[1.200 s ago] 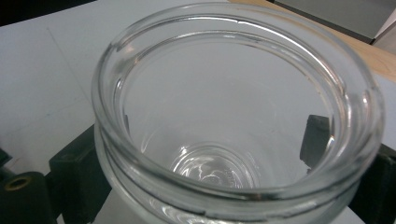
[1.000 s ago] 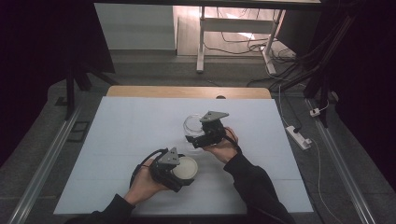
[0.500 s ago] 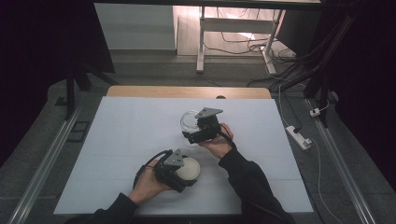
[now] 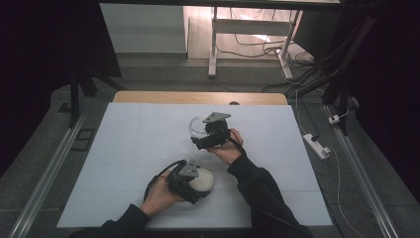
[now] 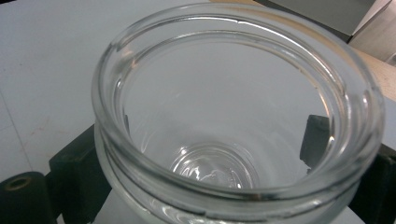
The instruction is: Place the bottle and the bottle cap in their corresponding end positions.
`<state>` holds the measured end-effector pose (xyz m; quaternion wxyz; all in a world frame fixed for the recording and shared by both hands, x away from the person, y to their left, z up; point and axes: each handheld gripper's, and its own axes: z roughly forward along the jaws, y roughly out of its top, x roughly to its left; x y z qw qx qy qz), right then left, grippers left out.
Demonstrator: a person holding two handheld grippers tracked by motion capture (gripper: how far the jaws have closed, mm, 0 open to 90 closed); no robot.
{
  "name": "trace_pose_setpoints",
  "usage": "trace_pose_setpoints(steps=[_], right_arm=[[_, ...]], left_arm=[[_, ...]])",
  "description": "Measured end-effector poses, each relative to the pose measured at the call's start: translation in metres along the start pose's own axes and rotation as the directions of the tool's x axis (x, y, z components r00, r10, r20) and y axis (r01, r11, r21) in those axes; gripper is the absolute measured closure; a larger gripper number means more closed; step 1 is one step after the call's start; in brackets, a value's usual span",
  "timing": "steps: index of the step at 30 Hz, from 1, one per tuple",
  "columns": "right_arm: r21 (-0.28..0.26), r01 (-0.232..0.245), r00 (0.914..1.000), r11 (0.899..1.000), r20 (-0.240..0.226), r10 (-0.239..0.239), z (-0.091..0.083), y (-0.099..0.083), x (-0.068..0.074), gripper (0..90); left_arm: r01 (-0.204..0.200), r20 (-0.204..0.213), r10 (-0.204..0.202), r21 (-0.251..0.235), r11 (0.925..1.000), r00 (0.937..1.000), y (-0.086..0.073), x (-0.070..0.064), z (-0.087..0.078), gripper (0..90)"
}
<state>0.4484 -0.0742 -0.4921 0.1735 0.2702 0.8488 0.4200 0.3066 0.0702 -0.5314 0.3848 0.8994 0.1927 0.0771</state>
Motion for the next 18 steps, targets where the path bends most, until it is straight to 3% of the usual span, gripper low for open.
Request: trace_pose_setpoints(steps=[18], right_arm=[[0.008,-0.006,0.9999,1.000,0.014,0.006,0.012,-0.005,-0.005,6.6]], left_arm=[[0.012,-0.025,-0.010,0.066,0.9978,0.9996,-0.002,0.004,0.014,7.9]])
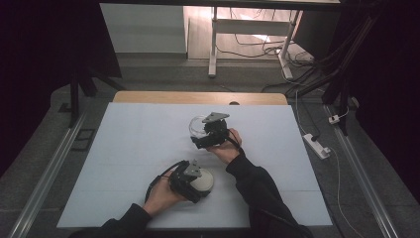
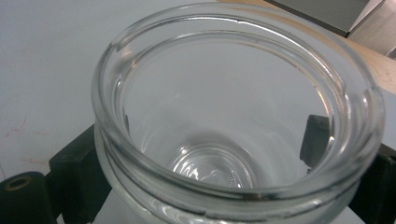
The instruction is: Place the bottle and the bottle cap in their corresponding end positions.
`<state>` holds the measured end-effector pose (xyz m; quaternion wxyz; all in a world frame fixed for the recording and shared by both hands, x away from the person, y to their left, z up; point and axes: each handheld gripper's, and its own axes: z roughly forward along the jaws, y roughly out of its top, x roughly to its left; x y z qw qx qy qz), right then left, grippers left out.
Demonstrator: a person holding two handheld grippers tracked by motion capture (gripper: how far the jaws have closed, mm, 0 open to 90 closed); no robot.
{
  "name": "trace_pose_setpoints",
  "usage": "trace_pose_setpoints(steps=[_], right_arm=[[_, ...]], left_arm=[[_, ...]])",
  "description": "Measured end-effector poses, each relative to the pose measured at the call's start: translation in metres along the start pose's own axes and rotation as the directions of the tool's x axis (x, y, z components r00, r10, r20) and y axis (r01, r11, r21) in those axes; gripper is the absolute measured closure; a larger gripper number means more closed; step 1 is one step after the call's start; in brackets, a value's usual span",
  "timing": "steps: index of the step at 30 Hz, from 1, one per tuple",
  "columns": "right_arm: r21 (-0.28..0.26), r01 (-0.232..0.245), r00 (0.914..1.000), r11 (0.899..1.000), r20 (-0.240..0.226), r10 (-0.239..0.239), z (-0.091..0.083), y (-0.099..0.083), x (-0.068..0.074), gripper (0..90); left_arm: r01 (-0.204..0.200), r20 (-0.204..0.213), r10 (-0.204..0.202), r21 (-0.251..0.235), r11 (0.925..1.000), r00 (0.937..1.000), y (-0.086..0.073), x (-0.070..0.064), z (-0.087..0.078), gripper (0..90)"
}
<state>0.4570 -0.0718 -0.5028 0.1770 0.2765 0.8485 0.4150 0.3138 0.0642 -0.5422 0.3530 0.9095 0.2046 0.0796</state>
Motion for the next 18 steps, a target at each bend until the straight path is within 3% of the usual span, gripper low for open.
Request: trace_pose_setpoints(steps=[10,18], right_arm=[[-0.007,-0.017,0.9995,1.000,-0.025,0.017,-0.0001,-0.0029,-0.0050,6.2],[0.000,-0.027,0.9995,1.000,-0.017,0.027,0.0002,-0.0023,-0.0036,5.6]], left_arm=[[0.010,0.024,-0.011,0.022,0.9997,0.9996,0.0014,0.0034,0.0015,7.4],[0.016,0.031,-0.017,0.033,0.9993,0.9994,0.0028,0.0035,0.0018,6.7]])
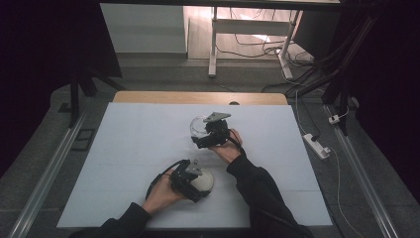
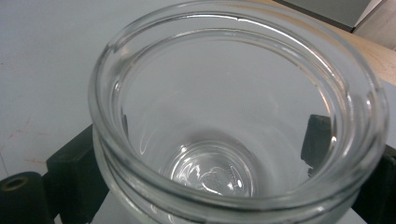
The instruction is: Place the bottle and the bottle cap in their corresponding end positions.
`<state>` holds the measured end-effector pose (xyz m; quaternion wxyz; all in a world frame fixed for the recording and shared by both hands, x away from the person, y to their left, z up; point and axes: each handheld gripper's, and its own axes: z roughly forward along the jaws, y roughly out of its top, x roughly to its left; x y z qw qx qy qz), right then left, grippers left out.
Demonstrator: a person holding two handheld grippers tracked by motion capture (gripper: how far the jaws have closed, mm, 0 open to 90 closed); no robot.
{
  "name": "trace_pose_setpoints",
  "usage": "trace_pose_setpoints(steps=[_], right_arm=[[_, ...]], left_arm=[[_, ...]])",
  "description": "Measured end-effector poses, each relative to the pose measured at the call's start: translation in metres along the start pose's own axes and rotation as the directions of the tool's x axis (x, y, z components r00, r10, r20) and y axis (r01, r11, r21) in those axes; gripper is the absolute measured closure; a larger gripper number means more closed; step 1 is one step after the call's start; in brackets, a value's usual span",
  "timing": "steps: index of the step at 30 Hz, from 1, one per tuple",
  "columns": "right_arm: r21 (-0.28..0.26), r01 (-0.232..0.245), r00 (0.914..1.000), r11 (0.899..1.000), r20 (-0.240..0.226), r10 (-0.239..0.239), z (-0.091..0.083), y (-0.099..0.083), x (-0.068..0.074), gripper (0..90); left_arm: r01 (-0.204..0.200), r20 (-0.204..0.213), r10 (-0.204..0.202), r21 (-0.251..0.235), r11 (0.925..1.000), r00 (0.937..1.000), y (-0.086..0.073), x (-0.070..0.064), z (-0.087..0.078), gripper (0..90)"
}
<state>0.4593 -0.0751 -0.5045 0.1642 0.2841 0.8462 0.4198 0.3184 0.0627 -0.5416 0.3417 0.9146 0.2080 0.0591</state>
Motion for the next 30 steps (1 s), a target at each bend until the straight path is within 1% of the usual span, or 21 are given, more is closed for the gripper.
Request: trace_pose_setpoints(steps=[3,7,13,18,20,23,26,27,28,30], right_arm=[[0.010,-0.005,1.0000,1.000,0.003,0.005,0.001,0.000,0.000,4.6],[0.021,-0.007,1.0000,1.000,-0.007,0.007,0.002,0.000,0.001,2.2],[0.039,-0.007,0.9999,0.999,-0.015,0.008,0.000,0.001,0.000,1.5],[0.043,-0.019,0.9996,0.999,-0.021,0.020,-0.001,0.000,0.000,1.1],[0.050,-0.027,0.9994,0.998,-0.022,0.028,-0.002,0.000,-0.001,1.0],[0.067,-0.038,0.9986,0.997,-0.035,0.040,-0.004,-0.001,-0.001,0.0],[0.076,-0.035,0.9988,0.997,-0.031,0.038,-0.006,-0.003,-0.001,0.0],[0.079,-0.038,0.9987,0.996,-0.032,0.040,-0.007,-0.004,0.000,0.0],[0.083,-0.038,0.9986,0.996,-0.032,0.041,-0.007,-0.005,0.000,0.0],[0.090,-0.038,0.9986,0.995,-0.034,0.041,-0.009,-0.007,0.000,0.0]], left_arm=[[-0.001,0.004,0.001,0.003,1.0000,1.0000,0.000,-0.001,0.000,4.8],[0.005,0.017,-0.006,0.007,1.0000,0.9998,0.000,0.000,0.000,2.6],[0.012,0.011,-0.012,0.019,0.9997,0.9999,0.000,0.000,-0.003,0.6],[0.023,0.015,-0.024,0.008,0.9997,0.9996,-0.001,0.001,-0.009,0.0],[0.028,0.017,-0.028,0.006,0.9996,0.9995,-0.002,0.001,-0.012,0.0],[0.036,0.020,-0.036,0.000,0.9994,0.9992,-0.003,0.002,-0.016,0.0],[0.052,0.022,-0.052,-0.009,0.9986,0.9984,-0.005,0.002,-0.020,0.0],[0.048,0.022,-0.048,-0.007,0.9988,0.9986,-0.006,0.003,-0.022,0.0],[0.058,0.023,-0.058,-0.016,0.9982,0.9981,-0.007,0.003,-0.024,0.0],[0.065,0.024,-0.065,-0.018,0.9977,0.9976,-0.009,0.004,-0.027,0.0]])
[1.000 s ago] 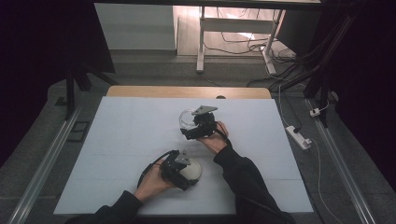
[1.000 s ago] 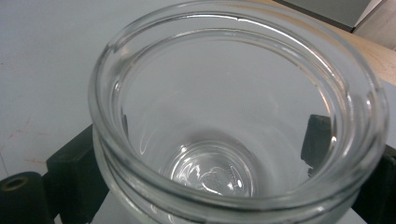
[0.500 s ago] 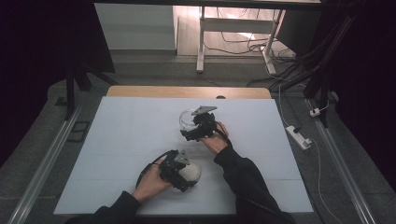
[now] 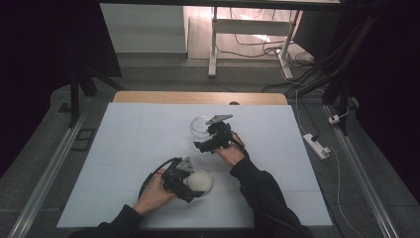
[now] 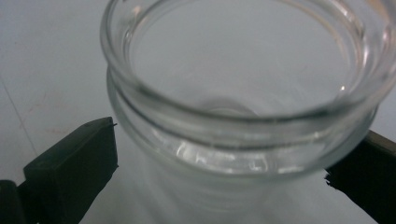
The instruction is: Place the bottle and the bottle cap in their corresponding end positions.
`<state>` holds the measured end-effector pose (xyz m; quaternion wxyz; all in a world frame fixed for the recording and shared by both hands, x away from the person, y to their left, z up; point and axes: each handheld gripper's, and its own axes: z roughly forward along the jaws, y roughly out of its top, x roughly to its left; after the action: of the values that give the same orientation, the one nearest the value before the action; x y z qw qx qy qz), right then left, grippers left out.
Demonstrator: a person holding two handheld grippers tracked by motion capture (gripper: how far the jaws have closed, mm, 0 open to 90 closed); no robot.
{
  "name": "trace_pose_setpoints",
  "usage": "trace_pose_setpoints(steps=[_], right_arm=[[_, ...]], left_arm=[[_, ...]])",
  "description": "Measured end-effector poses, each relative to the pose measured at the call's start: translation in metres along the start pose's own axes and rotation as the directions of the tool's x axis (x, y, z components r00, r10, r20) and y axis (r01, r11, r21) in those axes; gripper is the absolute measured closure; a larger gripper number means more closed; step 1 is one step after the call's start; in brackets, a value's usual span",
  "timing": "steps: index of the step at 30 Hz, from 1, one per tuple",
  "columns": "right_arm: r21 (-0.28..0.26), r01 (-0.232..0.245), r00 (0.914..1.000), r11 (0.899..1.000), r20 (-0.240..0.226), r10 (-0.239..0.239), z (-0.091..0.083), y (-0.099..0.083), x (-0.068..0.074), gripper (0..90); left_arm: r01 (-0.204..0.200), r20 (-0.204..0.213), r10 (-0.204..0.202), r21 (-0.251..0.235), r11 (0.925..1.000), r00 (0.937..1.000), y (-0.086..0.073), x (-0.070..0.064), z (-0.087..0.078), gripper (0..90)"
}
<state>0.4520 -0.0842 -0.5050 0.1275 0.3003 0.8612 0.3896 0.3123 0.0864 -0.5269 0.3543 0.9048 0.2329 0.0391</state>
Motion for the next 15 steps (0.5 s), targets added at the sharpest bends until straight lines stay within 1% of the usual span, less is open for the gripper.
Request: trace_pose_setpoints(steps=[4,6,9,12,13,15], right_arm=[[0.016,-0.007,0.9999,1.000,-0.015,0.007,-0.003,-0.005,-0.001,0.0],[0.012,-0.015,0.9997,1.000,-0.018,0.016,-0.005,-0.006,-0.001,0.0],[0.008,-0.026,0.9991,1.000,-0.032,0.026,-0.007,-0.009,-0.001,0.0],[0.006,-0.024,0.9990,1.000,-0.037,0.024,-0.009,-0.010,0.000,0.0],[0.006,-0.022,0.9991,1.000,-0.036,0.022,-0.010,-0.011,0.001,0.0],[0.006,-0.016,0.9993,1.000,-0.034,0.017,-0.011,-0.012,0.002,0.0]], left_arm=[[0.017,0.004,-0.017,-0.015,0.9997,0.9998,-0.004,0.002,-0.006,0.0],[0.021,0.003,-0.021,-0.018,0.9996,0.9998,-0.006,0.003,-0.009,0.0],[0.043,0.015,-0.042,-0.031,0.9986,0.9990,-0.009,0.005,-0.013,0.0],[0.048,0.027,-0.047,-0.026,0.9985,0.9985,-0.012,0.006,-0.017,0.0],[0.056,0.033,-0.055,-0.029,0.9980,0.9979,-0.013,0.006,-0.018,0.0],[0.051,0.032,-0.050,-0.028,0.9983,0.9982,-0.015,0.006,-0.020,0.0]])
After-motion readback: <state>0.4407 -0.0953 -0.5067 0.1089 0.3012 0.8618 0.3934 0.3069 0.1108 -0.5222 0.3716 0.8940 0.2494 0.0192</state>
